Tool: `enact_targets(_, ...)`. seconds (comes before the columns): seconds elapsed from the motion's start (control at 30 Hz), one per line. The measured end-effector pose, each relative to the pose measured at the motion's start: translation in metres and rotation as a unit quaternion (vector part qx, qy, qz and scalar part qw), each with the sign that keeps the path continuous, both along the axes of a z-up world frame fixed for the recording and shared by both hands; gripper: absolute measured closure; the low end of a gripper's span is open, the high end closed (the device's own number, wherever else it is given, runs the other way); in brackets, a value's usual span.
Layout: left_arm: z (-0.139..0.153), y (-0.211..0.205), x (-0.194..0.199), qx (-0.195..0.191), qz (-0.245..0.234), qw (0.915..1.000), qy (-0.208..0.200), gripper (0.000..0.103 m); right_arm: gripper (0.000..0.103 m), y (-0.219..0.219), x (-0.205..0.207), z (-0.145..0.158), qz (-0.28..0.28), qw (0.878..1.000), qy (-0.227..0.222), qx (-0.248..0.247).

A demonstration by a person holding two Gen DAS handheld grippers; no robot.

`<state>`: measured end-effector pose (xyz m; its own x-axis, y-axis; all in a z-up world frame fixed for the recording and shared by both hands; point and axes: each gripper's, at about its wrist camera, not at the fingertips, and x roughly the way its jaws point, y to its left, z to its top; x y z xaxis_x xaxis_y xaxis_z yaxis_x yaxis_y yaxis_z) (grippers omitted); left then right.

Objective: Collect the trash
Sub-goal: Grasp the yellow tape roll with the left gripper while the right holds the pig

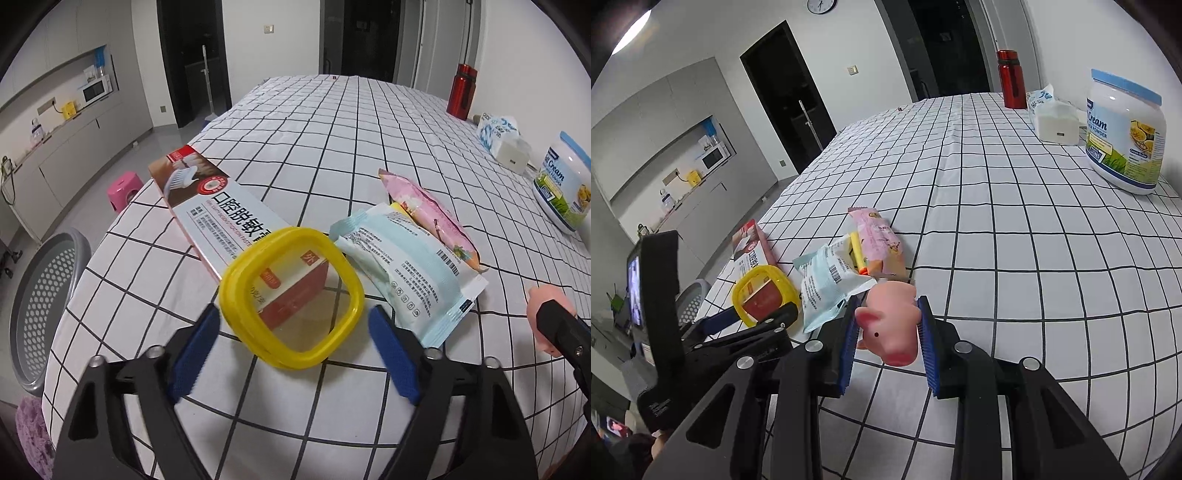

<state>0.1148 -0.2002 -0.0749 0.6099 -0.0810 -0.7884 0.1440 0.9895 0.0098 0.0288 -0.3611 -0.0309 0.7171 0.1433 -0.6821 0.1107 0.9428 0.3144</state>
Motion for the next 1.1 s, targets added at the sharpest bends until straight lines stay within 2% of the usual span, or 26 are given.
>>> enact_targets(0.03, -0.001, -0.001, 0.0, 0.001, -0.001, 1.0, 0.001, 0.033, 0.073, -0.001, 0.0, 0.0, 0.0, 1.0, -0.001, 0.001)
enact_targets(0.6, 0.031, 0.028, -0.034, -0.02, -0.016, 0.9992, -0.032, 0.036, 0.073, -0.002, 0.001, -0.003, -0.007, 1.0, 0.002, 0.008)
enact_targets(0.7, 0.036, 0.04, -0.039, -0.027, -0.019, 0.9988, -0.036, 0.042, 0.073, -0.001, -0.001, -0.003, -0.01, 1.0, 0.004, 0.015)
enact_targets(0.73, 0.037, 0.044, -0.041, -0.03, -0.02, 0.9987, -0.034, 0.044, 0.073, 0.0, -0.002, -0.003, -0.013, 1.0, 0.004, 0.013)
enact_targets(1.1, 0.034, 0.075, -0.056, -0.045, -0.032, 0.9982, -0.023, 0.047, 0.073, 0.016, -0.02, -0.005, -0.031, 0.999, 0.011, 0.016)
